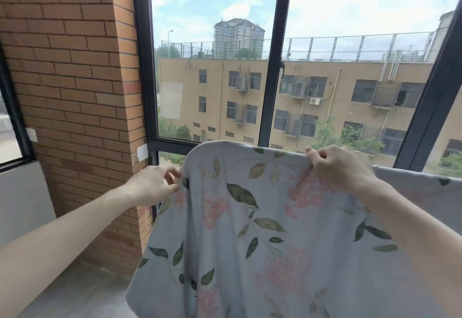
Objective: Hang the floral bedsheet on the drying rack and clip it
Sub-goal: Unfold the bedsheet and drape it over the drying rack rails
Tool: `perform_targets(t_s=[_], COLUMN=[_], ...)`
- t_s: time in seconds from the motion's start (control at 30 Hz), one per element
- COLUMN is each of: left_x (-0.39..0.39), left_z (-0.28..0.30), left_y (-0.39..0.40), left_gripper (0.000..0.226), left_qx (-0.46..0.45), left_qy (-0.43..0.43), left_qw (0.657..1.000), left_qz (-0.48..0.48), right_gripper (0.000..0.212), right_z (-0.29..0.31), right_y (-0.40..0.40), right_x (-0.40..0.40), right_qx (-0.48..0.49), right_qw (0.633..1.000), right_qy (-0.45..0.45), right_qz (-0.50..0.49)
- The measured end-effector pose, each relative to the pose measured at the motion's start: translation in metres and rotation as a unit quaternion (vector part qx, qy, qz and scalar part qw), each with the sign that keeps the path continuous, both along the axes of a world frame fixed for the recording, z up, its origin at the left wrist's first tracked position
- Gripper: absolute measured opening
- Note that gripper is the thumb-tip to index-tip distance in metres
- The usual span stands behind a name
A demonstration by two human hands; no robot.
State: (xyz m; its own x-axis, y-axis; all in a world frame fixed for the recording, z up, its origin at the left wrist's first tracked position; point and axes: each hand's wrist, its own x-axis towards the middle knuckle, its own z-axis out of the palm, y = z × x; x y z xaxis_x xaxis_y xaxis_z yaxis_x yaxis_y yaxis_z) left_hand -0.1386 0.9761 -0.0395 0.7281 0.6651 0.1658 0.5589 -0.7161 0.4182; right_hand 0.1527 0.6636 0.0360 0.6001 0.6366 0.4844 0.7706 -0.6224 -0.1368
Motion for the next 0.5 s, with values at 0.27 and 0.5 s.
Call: perform_targets(t_s=[0.27,0.5], left_x=[0.013,0.026], left_z=[-0.016,-0.016], left_y=[-0.013,-0.013], left_gripper=[0.034,0.025], left_qx=[0.042,0.060], left_qy=[-0.022,-0.071], left_qw=[0.996,0.988], left_qz=[0.081,0.121], right_gripper=[0.067,0.074], right_z=[-0.014,-0.016], right_y=[0.007,0.006], right_x=[-0.010,-0.003], right_qx=[0.029,0.017], right_qw=[0.998,0.998], right_qy=[-0.055,-0.050], right_qz=[0.007,-0.015])
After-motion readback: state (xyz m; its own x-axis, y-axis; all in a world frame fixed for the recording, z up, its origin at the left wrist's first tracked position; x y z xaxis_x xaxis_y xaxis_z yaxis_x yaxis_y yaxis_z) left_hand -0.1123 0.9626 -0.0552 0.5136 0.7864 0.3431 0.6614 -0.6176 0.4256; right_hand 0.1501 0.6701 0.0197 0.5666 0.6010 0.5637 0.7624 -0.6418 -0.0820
